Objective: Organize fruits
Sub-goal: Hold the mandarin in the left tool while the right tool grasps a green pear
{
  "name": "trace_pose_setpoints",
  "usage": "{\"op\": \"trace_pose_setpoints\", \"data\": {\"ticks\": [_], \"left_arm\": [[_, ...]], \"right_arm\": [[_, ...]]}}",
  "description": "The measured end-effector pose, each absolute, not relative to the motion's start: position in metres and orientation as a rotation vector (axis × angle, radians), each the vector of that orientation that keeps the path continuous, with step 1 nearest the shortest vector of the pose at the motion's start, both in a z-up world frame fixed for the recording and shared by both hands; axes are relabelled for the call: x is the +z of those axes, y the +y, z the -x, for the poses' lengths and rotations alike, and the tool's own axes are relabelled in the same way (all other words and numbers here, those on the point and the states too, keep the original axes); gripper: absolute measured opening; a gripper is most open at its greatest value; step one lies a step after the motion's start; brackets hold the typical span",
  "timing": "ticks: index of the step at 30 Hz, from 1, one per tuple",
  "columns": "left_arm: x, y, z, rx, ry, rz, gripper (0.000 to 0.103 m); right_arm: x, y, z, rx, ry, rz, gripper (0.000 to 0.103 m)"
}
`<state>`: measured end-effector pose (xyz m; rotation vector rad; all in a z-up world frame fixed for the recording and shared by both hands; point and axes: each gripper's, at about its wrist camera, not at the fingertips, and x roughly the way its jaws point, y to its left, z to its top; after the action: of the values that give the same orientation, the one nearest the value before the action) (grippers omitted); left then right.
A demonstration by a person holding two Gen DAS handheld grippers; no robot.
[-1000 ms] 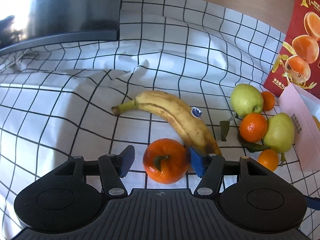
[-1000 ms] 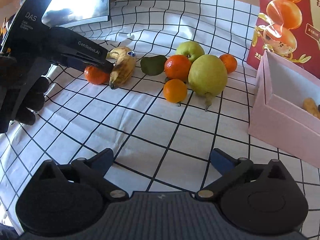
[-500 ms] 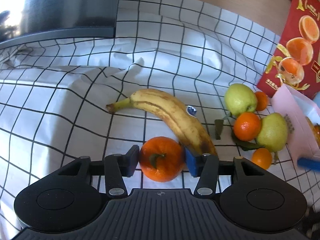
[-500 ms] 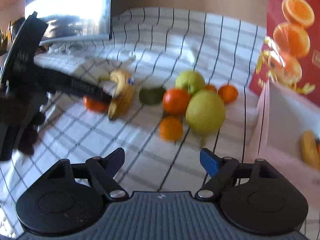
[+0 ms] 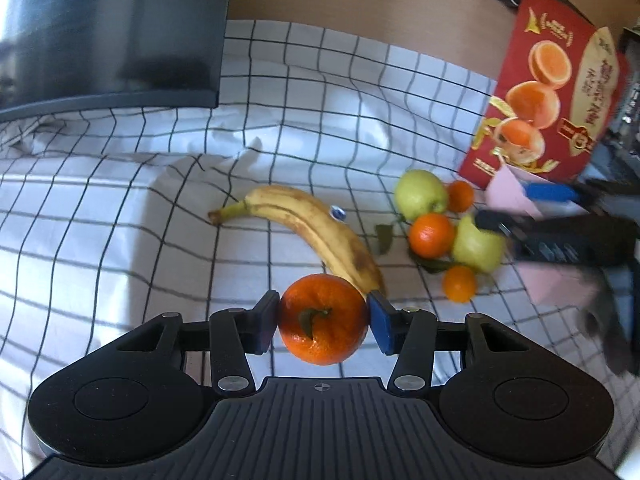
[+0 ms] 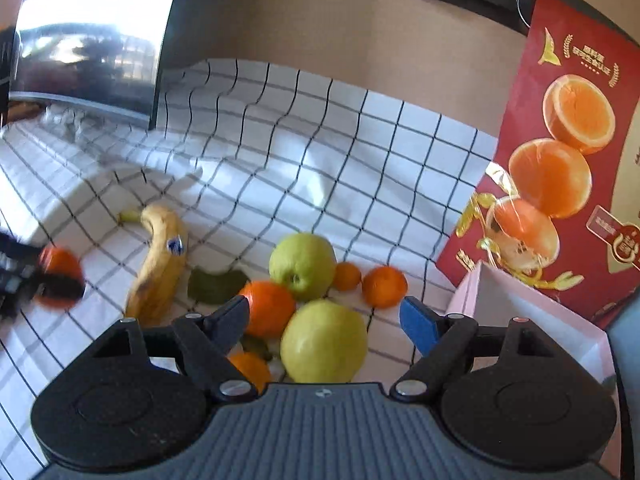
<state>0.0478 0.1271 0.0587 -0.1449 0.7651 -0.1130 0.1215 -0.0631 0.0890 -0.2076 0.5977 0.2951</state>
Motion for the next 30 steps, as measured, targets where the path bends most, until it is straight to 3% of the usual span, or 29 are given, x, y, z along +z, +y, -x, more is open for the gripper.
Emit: {"op": "trace_pose_setpoints", "data": {"ticks": [4,16,19,23,30], "left_arm": [[0.057,0.128,-0.034,-0.13,0.779,0.187,0.053],[0.054,0.128,-0.015,-0.142,0.774,0.254,0.053],[0.05,0.126,-0.013,-0.149,0.782,0.266,0.053],[0.047,0.122,-0.012,-0.151,0.793,0.276,0.053],[0.044,0.116,-0.012,-0.141,0.815,0.27,0.053]], "right_arm": [[0.092,-0.053,-0.147,0.318,0.63,0.179,0.083],[0.059,-0.023,-0.266,0.217,0.951,0.019,0.082],[0.057,-0.013,-0.273,0.228,0.981,0.124,0.076],[0.061,-0.006,-0.27,0.268,0.999,0.221,0.059],[0.065,-0.01,-0.262,0.361,0.995,0.204,0.058]]}}
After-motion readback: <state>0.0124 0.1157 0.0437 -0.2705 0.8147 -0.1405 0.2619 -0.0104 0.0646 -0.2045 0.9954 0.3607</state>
